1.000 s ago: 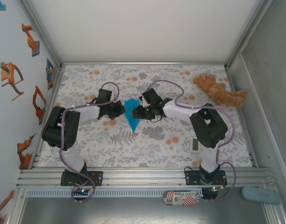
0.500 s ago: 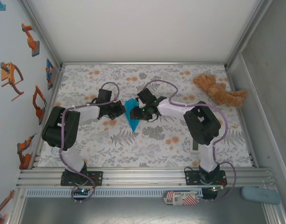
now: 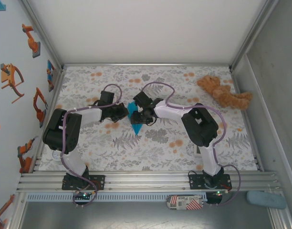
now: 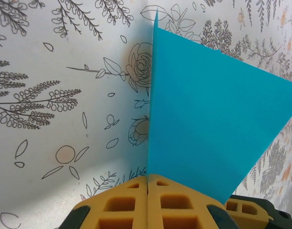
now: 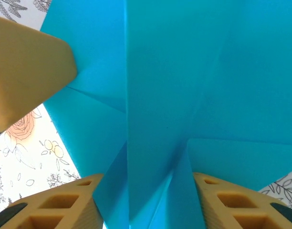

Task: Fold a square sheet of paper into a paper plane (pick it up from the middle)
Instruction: Move the paper plane to the top-center of the table.

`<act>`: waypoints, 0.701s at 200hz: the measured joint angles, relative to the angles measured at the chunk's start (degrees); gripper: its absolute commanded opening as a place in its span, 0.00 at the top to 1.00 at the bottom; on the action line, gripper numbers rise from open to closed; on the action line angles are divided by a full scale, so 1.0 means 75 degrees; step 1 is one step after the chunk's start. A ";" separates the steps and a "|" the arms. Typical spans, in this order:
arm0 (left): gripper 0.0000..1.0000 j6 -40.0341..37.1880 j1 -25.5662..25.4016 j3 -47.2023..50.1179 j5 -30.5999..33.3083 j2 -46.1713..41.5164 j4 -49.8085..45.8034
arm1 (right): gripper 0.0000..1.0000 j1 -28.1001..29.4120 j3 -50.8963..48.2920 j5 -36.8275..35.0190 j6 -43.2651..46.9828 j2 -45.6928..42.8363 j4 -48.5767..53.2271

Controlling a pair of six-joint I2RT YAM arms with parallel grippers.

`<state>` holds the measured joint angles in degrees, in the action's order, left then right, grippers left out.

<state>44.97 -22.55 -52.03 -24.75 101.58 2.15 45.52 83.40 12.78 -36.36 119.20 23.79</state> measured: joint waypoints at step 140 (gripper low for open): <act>0.48 -0.0044 0.0038 0.0003 0.0699 -0.1134 -0.0796 | 0.88 -0.0012 0.0087 -0.1259 0.0026 0.0032 0.0641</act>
<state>44.64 -22.26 -52.01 -19.51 93.08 -3.81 45.43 84.05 3.33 -36.16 119.44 28.60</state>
